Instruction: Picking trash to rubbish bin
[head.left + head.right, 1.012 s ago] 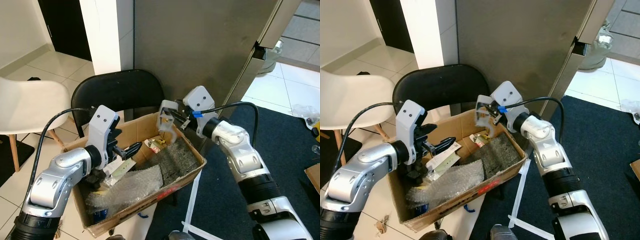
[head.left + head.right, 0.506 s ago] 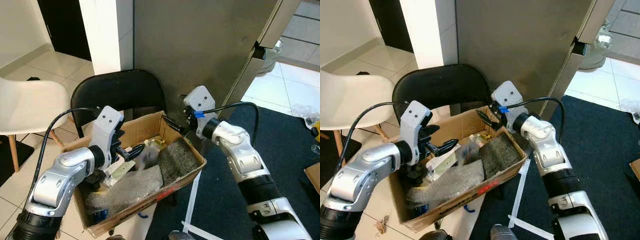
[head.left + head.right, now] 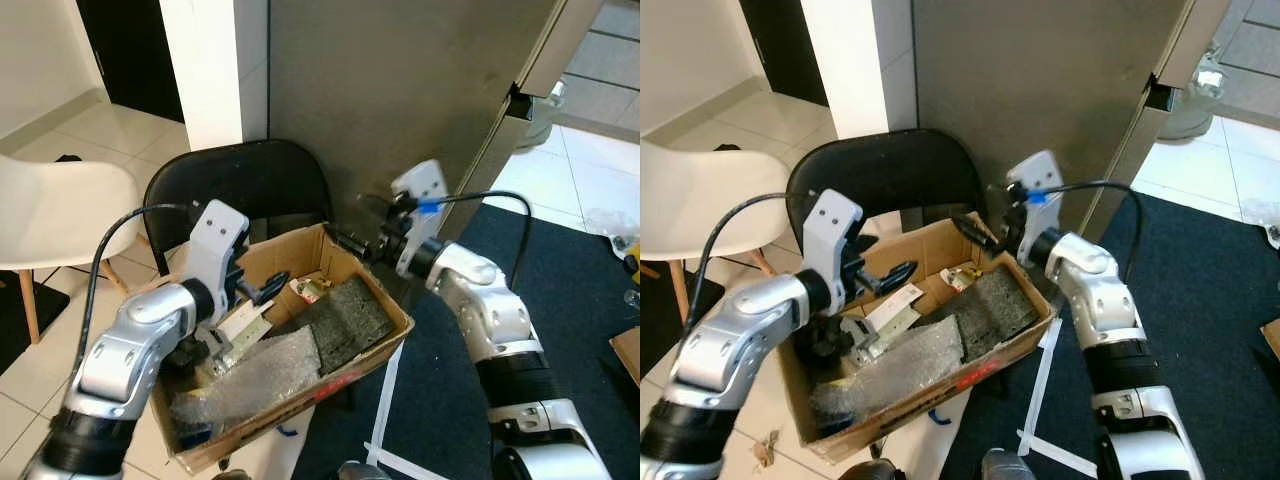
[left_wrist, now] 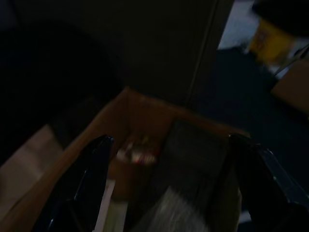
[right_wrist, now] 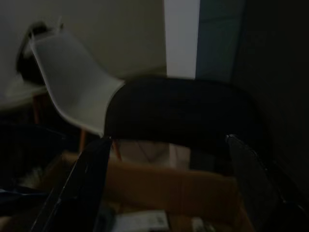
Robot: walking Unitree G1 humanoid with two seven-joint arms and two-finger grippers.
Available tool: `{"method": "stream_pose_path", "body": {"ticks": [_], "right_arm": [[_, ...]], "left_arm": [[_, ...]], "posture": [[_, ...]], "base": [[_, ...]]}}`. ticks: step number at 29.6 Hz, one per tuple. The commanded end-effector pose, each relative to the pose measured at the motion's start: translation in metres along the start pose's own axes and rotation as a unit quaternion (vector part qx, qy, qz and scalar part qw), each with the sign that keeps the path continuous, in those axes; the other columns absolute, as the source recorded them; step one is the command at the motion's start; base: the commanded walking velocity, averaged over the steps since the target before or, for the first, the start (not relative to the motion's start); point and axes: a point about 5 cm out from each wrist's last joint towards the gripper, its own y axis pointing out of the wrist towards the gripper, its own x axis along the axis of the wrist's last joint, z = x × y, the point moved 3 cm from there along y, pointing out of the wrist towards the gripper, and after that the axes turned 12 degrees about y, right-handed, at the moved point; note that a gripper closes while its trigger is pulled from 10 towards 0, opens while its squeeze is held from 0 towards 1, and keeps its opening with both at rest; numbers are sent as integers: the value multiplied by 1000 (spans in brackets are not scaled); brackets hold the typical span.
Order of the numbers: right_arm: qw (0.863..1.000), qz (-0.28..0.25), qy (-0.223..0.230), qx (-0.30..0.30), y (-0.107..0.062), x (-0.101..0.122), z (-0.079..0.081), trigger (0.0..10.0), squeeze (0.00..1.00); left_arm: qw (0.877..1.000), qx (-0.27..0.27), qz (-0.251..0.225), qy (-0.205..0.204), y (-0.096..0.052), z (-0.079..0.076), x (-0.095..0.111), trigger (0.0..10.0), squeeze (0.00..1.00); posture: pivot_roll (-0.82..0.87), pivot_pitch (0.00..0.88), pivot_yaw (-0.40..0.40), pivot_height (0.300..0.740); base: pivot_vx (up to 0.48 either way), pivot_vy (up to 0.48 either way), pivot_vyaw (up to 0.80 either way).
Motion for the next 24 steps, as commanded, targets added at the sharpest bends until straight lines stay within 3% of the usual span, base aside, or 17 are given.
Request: {"method": "stream_pose_path", "body": {"ticks": [1, 4, 9, 19, 24], "right_arm": [[999, -28, 27, -32, -2, 0, -10, 10000, 0], [997, -28, 52, -55, -3, -11, -14, 10000, 0], [996, -26, 65, -57, -3, -12, -14, 10000, 0], [995, -26, 73, -55, -1, -12, -15, 10000, 0], [996, -25, 73, -55, 0, -13, -14, 10000, 0]], "left_arm": [[999, 26, -34, -11, 9, 4, 9, 10000, 0], [996, 37, -70, -36, 24, -2, 19, 10000, 0], [996, 34, -75, -43, 36, -10, 19, 10000, 0], [995, 57, -61, -60, 48, -1, 6, 10000, 0], [995, 58, -63, -55, 51, -1, 5, 10000, 0]], "posture": [[-32, 0, -41, 740], [-43, 0, -40, 740], [-45, 0, -40, 740], [-42, 0, -40, 740], [-40, 0, -39, 740]], "base": [[0, 0, 0], [0, 0, 0], [0, 0, 0], [0, 0, 0], [-334, 0, 0]]}}
